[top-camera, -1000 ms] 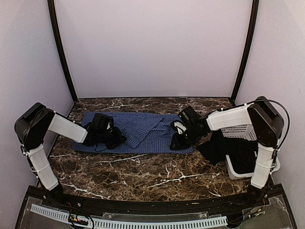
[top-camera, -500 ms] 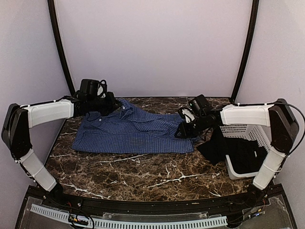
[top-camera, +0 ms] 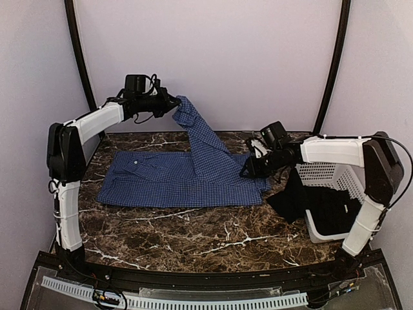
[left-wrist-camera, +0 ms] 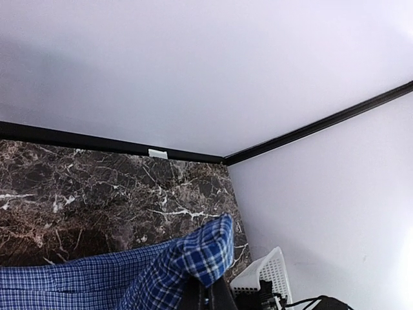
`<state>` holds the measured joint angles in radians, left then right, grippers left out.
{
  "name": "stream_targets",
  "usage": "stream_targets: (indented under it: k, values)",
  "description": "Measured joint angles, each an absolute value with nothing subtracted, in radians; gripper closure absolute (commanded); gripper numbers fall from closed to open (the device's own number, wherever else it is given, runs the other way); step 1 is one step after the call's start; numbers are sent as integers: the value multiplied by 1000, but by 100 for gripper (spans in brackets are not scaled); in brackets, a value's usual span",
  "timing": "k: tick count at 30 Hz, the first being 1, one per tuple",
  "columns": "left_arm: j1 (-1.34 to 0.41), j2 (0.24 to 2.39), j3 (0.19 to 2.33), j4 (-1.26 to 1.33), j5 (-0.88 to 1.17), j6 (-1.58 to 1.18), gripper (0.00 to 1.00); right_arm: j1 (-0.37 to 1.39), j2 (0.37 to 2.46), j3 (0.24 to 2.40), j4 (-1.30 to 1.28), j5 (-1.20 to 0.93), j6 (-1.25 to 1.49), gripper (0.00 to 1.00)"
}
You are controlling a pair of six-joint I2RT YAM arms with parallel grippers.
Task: Fold and stack the mixed laundry pile
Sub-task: Adjust the rectangle-folded shirt at the center of the board.
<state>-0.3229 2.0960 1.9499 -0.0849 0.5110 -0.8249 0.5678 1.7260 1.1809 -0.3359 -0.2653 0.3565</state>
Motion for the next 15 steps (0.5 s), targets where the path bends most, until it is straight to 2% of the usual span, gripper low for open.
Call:
stream_targets:
  k: [4, 9, 15]
  values:
    - [-303, 2215, 2043, -62, 560, -905, 100, 563, 1772, 1200, -327, -268, 356, 71]
    - [-290, 2273, 2046, -39, 603, -988, 100, 562, 1840, 1237, -307, -280, 360, 72]
    - [-288, 2223, 1918, -15, 645, -1044, 100, 562, 1910, 1272, -272, -295, 370, 73]
